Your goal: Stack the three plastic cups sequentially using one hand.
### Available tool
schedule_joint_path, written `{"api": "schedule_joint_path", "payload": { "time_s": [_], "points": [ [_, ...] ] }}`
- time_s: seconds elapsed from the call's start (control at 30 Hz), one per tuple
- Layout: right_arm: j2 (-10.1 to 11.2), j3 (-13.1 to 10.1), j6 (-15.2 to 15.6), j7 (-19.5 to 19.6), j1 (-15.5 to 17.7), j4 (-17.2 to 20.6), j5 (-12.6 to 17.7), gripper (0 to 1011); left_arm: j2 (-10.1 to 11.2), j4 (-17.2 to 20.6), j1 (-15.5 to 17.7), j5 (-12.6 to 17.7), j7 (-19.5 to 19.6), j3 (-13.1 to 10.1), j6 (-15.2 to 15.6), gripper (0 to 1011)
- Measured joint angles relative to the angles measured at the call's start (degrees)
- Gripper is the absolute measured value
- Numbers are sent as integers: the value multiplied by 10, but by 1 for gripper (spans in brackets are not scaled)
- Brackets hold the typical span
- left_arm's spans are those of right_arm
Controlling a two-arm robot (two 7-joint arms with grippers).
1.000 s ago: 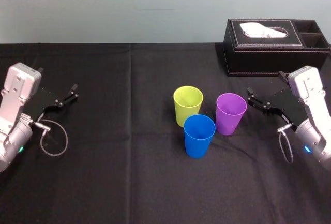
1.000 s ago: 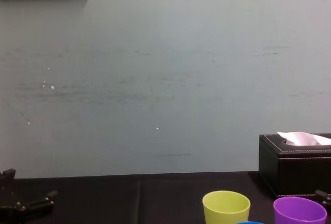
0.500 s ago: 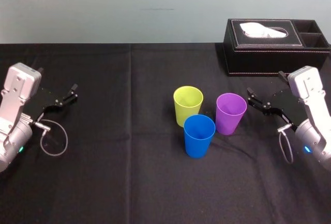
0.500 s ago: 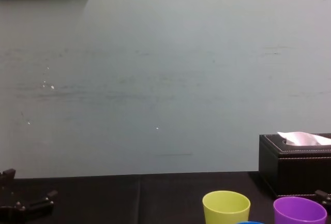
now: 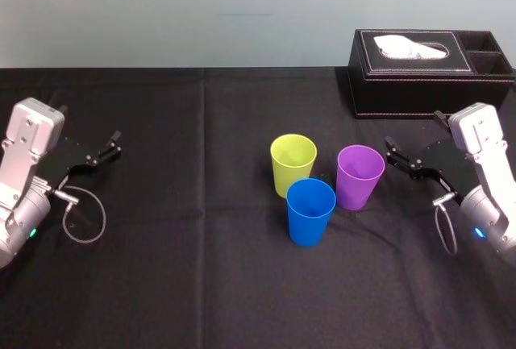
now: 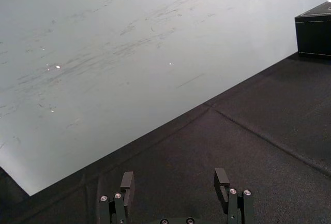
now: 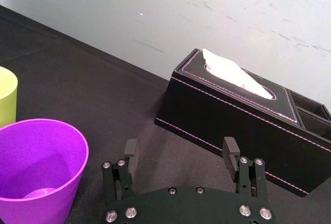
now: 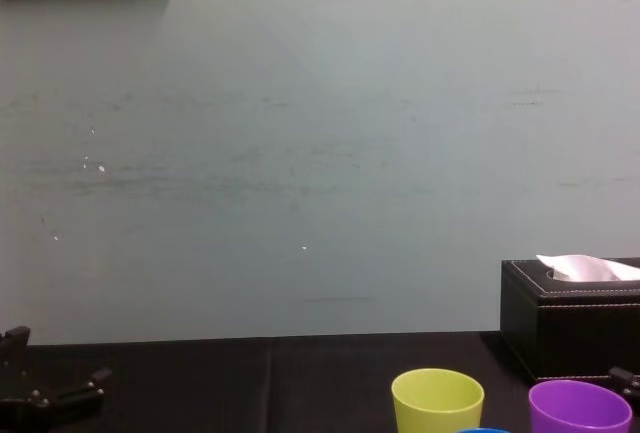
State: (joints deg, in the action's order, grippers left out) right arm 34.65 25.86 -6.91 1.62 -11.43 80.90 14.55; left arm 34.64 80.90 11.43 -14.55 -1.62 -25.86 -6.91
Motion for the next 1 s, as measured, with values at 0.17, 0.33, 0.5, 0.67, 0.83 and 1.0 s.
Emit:
{"api": "schedule_joint_path", "payload": {
  "time_s": [0.17, 0.33, 0.5, 0.67, 0.83, 1.0],
  "points": [
    [2, -14, 9, -6, 6, 4, 5, 1004, 0, 0, 0, 0, 0, 0, 0, 1011],
    [2, -36, 19, -34, 25, 3, 39, 1003, 0, 0, 0, 0, 0, 0, 0, 1011],
    [6, -55, 25, -64, 56, 15, 74, 1003, 0, 0, 0, 0, 0, 0, 0, 1011],
    [12, -71, 20, -104, 89, 35, 110, 1003, 0, 0, 0, 0, 0, 0, 0, 1011],
    [15, -80, 2, -148, 119, 51, 139, 1003, 0, 0, 0, 0, 0, 0, 0, 1011],
    [15, -82, -17, -184, 142, 64, 149, 1003, 0, 0, 0, 0, 0, 0, 0, 1011]
  ]
}}
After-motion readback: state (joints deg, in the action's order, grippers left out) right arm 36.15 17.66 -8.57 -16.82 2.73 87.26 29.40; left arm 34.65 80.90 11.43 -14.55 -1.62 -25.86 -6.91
